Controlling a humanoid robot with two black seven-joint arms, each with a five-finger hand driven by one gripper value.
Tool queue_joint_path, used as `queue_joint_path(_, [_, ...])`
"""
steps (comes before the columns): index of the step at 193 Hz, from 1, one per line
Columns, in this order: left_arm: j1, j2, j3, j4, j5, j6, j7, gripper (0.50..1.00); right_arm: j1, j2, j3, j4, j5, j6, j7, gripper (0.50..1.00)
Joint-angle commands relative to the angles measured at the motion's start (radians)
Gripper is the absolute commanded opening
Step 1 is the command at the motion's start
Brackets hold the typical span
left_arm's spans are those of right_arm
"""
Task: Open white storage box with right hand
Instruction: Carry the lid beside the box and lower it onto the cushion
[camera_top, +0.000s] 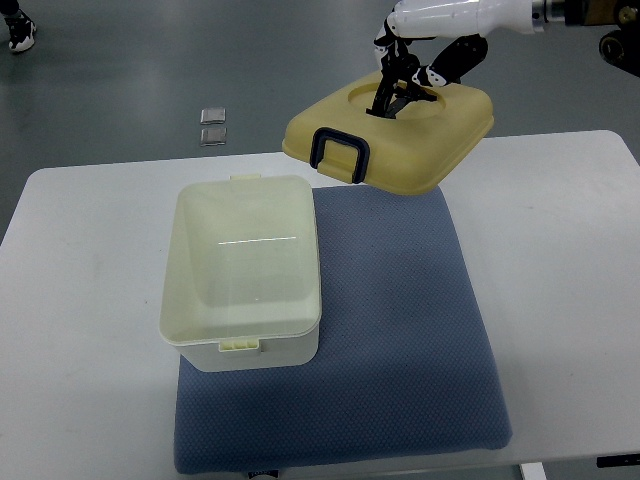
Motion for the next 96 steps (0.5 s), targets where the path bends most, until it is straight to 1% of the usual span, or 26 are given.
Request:
queue_joint_path(1, [0.001,0.000,0.000,0.000,0.000,0.000,0.000,1.000,-0.035,-0.016,-0.005,-0.005,-0.022,-0.022,0.000,0.500])
queue_joint_path(45, [-0.001,0.000,0.000,0.000,0.000,0.000,0.000,1.000,-0.106,-0.033,-0.017,-0.034,-0.039,-0.077,0.000,0.500])
queue_joint_path(70, [-0.001,0.000,0.000,0.000,0.000,0.000,0.000,1.000,-0.128,-0.033,-0.054,-0.048,-0.046,-0.121,0.000,0.500])
queue_joint_path(96, [-0.001,0.000,0.000,0.000,0.000,0.000,0.000,1.000,-0.152,-0.032,-0.097,-0.089,-0.048,-0.178,0.000,0.500])
